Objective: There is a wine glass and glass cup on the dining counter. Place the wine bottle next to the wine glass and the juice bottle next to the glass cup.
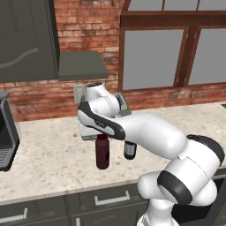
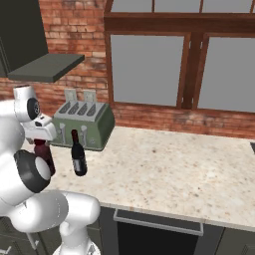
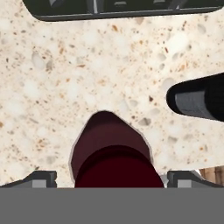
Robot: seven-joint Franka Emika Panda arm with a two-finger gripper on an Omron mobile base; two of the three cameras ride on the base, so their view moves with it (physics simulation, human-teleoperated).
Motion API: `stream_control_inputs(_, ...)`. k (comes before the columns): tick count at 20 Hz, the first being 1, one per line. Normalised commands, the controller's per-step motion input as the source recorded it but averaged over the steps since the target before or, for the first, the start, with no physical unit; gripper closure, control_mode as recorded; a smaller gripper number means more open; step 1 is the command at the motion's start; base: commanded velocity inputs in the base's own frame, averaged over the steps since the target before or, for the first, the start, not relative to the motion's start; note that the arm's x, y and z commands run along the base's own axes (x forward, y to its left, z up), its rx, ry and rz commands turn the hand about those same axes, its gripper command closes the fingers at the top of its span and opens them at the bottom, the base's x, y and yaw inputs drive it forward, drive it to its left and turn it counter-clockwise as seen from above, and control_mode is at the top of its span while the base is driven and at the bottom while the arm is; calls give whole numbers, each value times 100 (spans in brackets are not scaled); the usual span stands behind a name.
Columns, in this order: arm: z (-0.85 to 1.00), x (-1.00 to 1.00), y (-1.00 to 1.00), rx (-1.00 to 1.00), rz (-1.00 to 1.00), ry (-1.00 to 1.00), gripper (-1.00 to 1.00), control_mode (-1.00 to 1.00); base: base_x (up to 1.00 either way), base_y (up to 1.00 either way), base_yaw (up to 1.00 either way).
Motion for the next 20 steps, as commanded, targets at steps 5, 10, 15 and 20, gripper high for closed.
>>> stream_control_inputs(5, -9, 0, 0, 0, 0, 0, -100, -100, 0, 0, 0)
stream_control_inputs(10, -11, 0, 0, 0, 0, 0, 100, -100, 0, 0, 0)
stream_control_inputs(15, 4, -8, 0, 0, 0, 0, 100, -100, 0, 0, 0)
stream_control_inputs(20, 31, -26, -1, 0, 0, 0, 100, -100, 0, 0, 0)
